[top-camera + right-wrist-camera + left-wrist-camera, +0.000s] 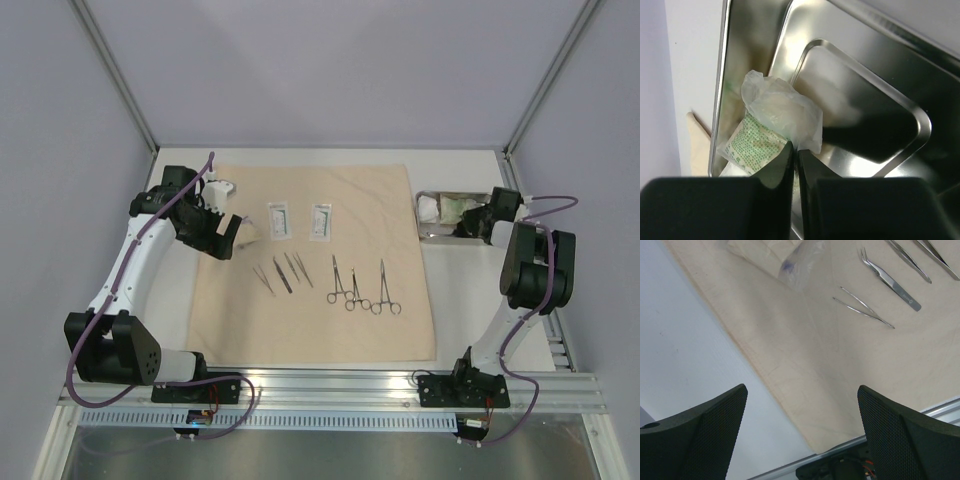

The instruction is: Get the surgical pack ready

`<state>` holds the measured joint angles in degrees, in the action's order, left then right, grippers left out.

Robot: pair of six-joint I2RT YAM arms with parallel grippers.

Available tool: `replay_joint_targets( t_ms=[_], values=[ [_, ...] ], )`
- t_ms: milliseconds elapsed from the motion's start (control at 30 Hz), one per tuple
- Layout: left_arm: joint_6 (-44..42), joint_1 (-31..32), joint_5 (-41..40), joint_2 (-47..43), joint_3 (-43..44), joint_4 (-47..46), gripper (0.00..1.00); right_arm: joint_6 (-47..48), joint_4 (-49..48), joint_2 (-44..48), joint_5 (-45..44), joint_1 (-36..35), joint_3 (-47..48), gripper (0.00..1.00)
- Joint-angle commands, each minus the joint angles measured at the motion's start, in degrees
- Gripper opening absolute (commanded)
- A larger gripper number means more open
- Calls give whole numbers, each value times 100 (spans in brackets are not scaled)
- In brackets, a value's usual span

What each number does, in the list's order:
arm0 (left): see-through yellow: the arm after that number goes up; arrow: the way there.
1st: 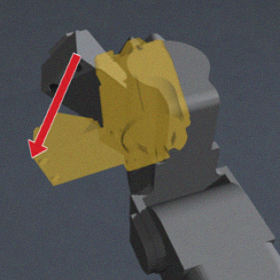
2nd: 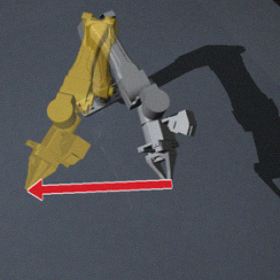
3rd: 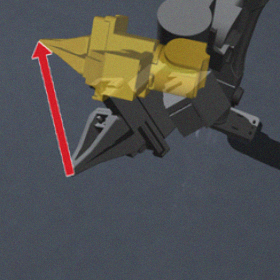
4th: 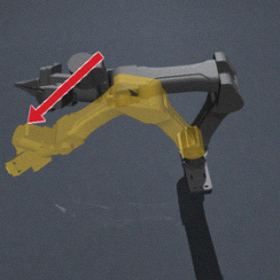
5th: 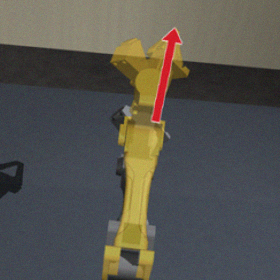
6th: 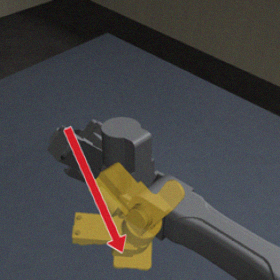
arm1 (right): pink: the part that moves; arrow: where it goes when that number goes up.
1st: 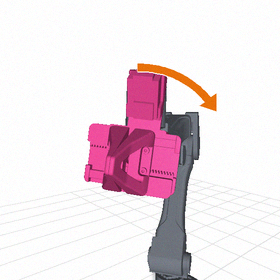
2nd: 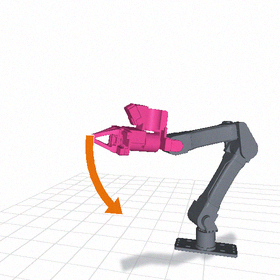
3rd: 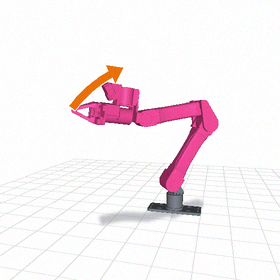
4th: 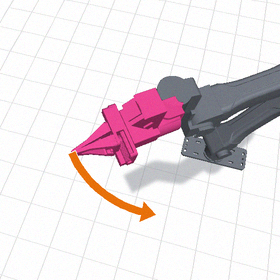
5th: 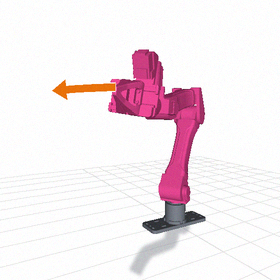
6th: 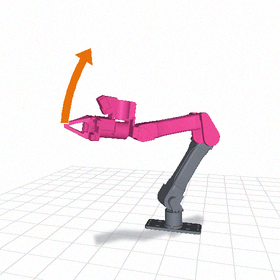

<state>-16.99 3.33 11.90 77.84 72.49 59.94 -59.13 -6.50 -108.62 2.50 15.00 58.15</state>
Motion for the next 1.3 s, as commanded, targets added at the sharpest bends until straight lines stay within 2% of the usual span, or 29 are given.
replay_joint_targets(
  t_ms=[0,200,467,500,700,800,900,933,1000,1033,1133,1267],
  values=[
    [-50,9,5,-120,116,-26,100,16,-79,7,-92,-41,91,7],
    [-58,9,32,-111,108,-18,100,147,52,183,-136,-50,56,32],
    [-76,9,40,-85,125,-18,100,622,394,824,-241,-94,179,52],
    [-67,9,40,-76,143,-9,100,709,482,903,-529,-155,257,54],
    [-58,9,-30,-41,230,0,100,1807,1344,1492,-1242,-594,723,61],
    [12,9,-109,195,458,-18,100,2502,1503,1834,-1227,-1016,970,63],
    [301,53,-205,722,966,0,90,2907,1634,1941,-1033,-1447,1163,63],
    [319,140,-336,1011,1126,-18,84,2968,1687,1950,-1006,-1474,1190,63],
    [232,647,-809,1285,1416,-122,82,3083,1670,2037,-936,-1904,1164,63],
    [162,816,-1413,1547,1469,-167,82,3109,1652,2064,-892,-1983,1146,63],
    [21,1204,-2066,2179,1636,-360,87,3136,1608,2152,-611,-2159,1032,63],
    [-6,1240,-2700,3104,2224,-369,91,3250,1652,2310,-426,-2247,874,62]
  ],
)
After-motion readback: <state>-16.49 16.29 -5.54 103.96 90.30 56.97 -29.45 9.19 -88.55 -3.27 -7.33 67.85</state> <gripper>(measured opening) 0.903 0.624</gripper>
